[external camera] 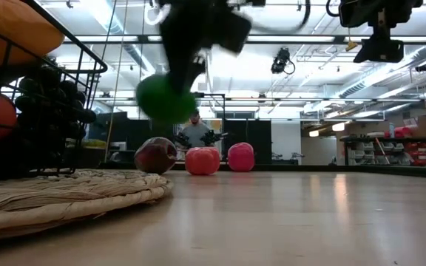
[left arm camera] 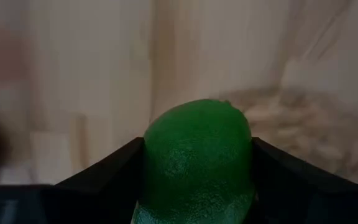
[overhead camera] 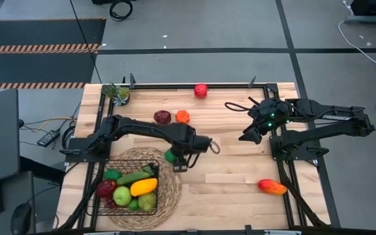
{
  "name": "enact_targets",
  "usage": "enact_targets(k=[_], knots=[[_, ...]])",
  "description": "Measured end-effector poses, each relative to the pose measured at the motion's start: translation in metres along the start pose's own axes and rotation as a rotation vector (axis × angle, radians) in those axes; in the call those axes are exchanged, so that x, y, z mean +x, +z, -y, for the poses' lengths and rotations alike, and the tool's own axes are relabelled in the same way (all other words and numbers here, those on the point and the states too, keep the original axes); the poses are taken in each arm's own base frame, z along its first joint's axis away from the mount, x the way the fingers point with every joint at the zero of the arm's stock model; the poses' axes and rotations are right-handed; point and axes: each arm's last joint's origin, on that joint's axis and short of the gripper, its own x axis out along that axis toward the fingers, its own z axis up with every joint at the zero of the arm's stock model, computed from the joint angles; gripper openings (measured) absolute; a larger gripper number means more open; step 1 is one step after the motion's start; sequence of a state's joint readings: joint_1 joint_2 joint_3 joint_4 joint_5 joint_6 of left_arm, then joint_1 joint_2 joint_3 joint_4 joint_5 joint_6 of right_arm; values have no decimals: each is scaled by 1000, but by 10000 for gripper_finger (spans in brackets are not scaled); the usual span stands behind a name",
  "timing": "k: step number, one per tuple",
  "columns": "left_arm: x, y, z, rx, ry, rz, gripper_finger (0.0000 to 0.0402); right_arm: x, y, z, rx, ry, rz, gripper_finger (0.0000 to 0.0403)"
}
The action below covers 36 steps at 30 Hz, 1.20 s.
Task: Build produce basket
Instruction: Put the lime into the black wire basket
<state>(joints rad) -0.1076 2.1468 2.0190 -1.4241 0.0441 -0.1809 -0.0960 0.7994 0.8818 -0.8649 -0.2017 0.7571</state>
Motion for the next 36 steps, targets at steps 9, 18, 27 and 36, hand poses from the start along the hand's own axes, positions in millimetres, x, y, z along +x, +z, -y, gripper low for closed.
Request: enact_targets(k=[9, 18, 27, 36], knots=[[-88, -7, 11, -131, 37, 237, 268, -2, -6, 0, 13, 73, -104, 301], [-107, -43, 34, -231, 38, 248, 268, -7, -6, -1, 29, 93, -76, 301], [-105, -55, 69, -243, 16, 248, 269, -8, -5, -2, 19, 102, -50, 301], [-111, -70, 90, -273, -3, 269, 268, -8, -4, -3, -11, 100, -34, 301]])
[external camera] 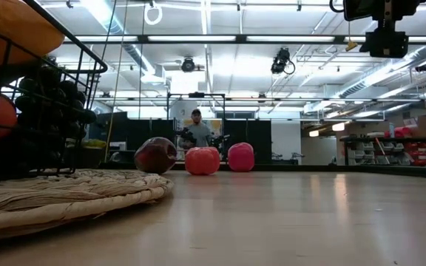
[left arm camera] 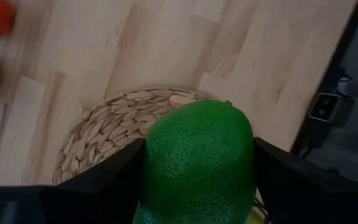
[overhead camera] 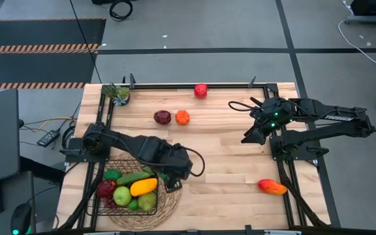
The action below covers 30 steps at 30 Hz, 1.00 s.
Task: Build produce basket
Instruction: Put the lime into the black wire basket
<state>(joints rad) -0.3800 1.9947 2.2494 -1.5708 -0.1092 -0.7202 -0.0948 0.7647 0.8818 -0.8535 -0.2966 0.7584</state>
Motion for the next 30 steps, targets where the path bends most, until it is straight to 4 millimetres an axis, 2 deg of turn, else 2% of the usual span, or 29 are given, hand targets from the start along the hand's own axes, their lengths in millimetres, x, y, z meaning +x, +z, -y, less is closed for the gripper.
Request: enact_targets(k=[6, 9, 17, 20, 26, 30], knots=[[-40, -14, -12, -3, -10, 122, 270, 0, 0, 0, -3, -6, 6, 301], [-50, -29, -24, -6, 5, 133, 267, 0, 0, 0, -2, -11, 10, 301], [-35, -106, -68, -131, 91, -17, 277, 0, 1, 0, 26, -10, 12, 301], [-33, -129, -78, -175, 89, -44, 276, 0, 1, 0, 27, -14, 17, 301], [-29, -160, -89, -225, 86, -77, 278, 0, 2, 1, 29, -52, 55, 301], [-20, -169, -93, -261, 118, -95, 279, 1, 3, 2, 34, -72, 76, 301]])
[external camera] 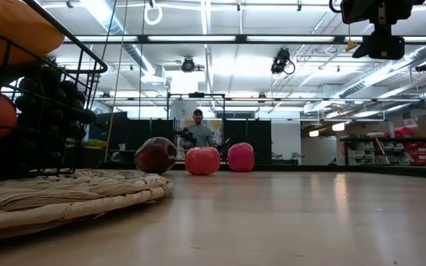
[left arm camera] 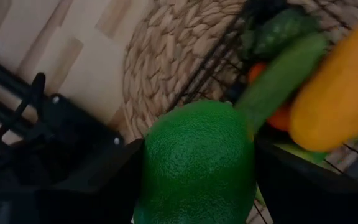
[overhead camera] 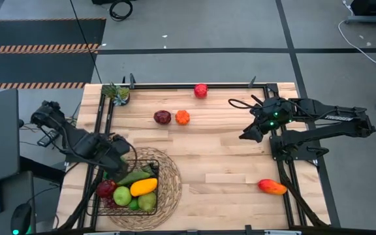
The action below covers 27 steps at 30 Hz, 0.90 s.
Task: Build produce basket
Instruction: Put the lime into the black wire basket, then put the squash into the black wire basket
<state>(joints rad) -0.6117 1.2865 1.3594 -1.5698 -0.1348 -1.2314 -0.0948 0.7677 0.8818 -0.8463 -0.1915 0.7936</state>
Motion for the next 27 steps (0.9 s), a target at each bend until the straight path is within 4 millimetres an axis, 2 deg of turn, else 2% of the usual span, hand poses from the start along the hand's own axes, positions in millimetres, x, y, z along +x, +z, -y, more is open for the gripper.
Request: enact_targets(k=[6, 13, 17, 21, 27], knots=[[11, -1, 0, -20, 35, -13, 303, 0, 0, 0, 16, -6, 6, 301], [11, 0, 6, -37, -45, -59, 347, 0, 0, 0, 9, -6, 6, 301], [11, 2, 8, -65, -78, -58, 354, 0, 0, 0, -14, -7, 6, 301], [10, 10, 8, -135, -99, -46, 355, 0, 0, 0, -46, -12, 10, 301], [-6, 34, 2, -236, -173, 6, 355, -1, -5, 7, -96, -71, -48, 301]])
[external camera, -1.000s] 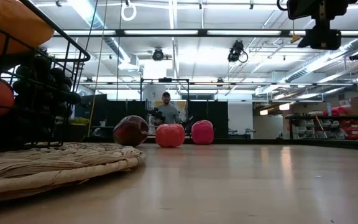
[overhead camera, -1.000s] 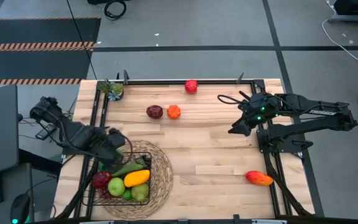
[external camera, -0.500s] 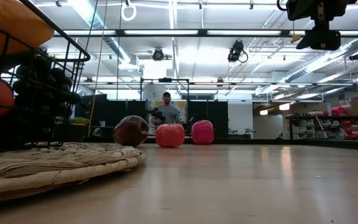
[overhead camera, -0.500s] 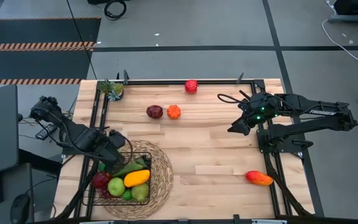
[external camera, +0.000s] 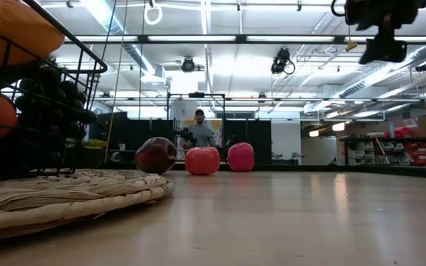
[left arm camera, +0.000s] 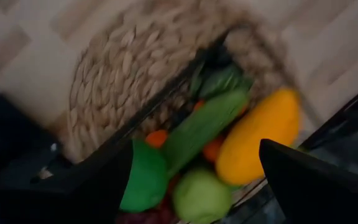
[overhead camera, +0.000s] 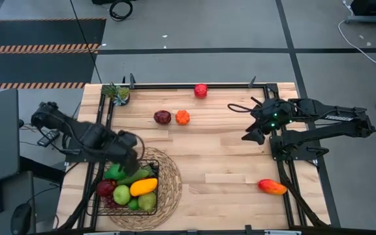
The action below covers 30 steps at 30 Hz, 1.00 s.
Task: Build produce basket
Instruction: Put the squash into the black wire basket
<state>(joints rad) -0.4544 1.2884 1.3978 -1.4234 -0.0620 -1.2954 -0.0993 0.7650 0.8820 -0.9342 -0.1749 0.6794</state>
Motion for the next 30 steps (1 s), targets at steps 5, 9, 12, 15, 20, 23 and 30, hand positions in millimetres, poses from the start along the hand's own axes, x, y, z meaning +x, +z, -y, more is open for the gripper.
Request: enact_targets(k=[5, 9, 12, 15, 20, 23, 30], knots=[[-19, 23, -3, -32, -35, 117, 355, -1, -10, 8, -20, -83, -104, 301], [-24, 49, -12, -115, -10, 232, 355, -1, -11, 9, -61, -87, -115, 301], [-21, 72, -18, -188, 2, 295, 355, -1, -9, 8, -89, -86, -87, 301], [-14, 101, -14, -205, -45, 368, 355, 0, -3, 6, -111, -74, -22, 301], [4, 155, -6, -152, -147, 477, 355, -1, 6, 6, -63, -75, 71, 301], [21, 185, -12, -101, -147, 467, 355, -2, 10, 8, -18, -101, 122, 301], [57, 233, -41, 53, -59, 409, 355, -3, 13, 12, 169, -140, 174, 301]])
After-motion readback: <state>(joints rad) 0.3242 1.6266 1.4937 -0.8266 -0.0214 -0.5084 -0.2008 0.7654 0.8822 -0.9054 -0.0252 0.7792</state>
